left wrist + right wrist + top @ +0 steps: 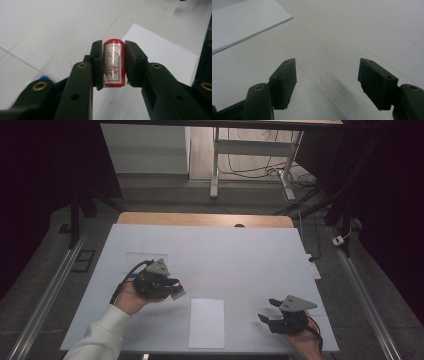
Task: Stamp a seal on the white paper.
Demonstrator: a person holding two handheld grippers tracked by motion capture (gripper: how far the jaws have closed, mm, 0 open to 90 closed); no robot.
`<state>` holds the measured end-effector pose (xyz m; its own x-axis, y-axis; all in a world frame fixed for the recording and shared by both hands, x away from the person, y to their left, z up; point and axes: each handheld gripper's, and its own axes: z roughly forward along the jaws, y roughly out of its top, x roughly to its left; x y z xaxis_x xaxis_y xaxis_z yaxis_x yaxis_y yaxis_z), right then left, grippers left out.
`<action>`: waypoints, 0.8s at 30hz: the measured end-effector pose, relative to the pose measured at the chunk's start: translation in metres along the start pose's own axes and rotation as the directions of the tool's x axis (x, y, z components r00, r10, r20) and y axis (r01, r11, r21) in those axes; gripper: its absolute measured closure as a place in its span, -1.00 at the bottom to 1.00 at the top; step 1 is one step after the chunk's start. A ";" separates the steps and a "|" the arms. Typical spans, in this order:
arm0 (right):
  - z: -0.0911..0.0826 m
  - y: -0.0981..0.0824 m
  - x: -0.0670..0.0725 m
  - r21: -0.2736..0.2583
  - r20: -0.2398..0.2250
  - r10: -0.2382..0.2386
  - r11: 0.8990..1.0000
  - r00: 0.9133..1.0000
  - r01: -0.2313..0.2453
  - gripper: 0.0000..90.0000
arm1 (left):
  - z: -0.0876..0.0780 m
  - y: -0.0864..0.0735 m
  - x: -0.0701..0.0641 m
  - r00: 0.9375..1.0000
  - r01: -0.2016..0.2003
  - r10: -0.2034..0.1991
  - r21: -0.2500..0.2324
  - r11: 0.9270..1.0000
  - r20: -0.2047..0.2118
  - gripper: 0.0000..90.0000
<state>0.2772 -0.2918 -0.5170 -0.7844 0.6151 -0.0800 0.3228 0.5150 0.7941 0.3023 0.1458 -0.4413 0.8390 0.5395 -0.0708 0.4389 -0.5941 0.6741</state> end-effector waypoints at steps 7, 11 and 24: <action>0.001 -0.001 -0.001 -0.003 -0.003 0.007 1.000 1.000 -0.007 -0.31 | 0.005 0.008 -0.012 0.999 -0.029 0.030 -0.011 1.000 0.021 0.56; 0.000 -0.001 -0.001 -0.007 -0.004 0.008 1.000 1.000 -0.008 -0.31 | 0.008 0.012 -0.019 0.998 -0.054 0.054 -0.007 0.999 0.036 0.56; 0.000 -0.001 -0.001 -0.008 -0.003 0.004 1.000 1.000 -0.004 -0.31 | 0.023 0.017 -0.033 0.994 -0.086 0.085 0.015 0.996 0.071 0.56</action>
<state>0.2771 -0.2927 -0.5171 -0.7844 0.6158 -0.0750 0.3219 0.5074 0.7993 0.2896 0.1047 -0.4441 0.8941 0.4430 -0.0654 0.3694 -0.6472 0.6669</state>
